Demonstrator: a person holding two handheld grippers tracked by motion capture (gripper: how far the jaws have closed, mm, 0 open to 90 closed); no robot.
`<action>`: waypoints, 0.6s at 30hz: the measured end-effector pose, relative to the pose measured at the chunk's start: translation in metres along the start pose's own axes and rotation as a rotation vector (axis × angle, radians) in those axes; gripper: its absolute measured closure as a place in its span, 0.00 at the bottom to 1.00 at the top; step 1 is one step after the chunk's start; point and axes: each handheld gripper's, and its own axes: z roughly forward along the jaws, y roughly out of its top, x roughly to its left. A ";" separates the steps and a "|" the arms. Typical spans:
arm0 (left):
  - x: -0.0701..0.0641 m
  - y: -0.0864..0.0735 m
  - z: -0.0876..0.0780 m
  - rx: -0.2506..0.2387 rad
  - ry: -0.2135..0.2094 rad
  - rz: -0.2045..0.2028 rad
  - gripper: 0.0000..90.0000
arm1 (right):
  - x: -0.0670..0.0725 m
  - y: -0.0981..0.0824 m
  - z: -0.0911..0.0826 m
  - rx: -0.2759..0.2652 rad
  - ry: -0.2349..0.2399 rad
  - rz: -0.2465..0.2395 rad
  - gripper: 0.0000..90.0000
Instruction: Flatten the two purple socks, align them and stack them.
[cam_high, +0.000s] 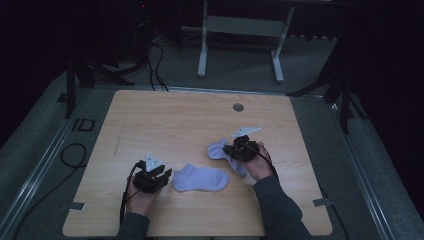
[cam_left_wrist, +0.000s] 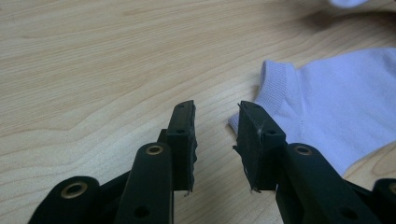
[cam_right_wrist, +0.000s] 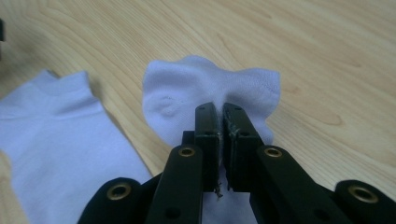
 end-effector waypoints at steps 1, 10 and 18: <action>0.000 0.000 0.000 -0.001 0.000 -0.001 0.74 | 0.000 0.000 -0.002 -0.004 -0.002 -0.003 0.94; 0.000 0.000 0.001 0.001 -0.002 0.001 0.74 | 0.002 0.000 -0.009 -0.013 -0.006 -0.006 0.94; -0.001 0.000 0.001 0.002 -0.002 0.004 0.74 | 0.005 0.002 -0.019 -0.034 -0.010 -0.017 0.94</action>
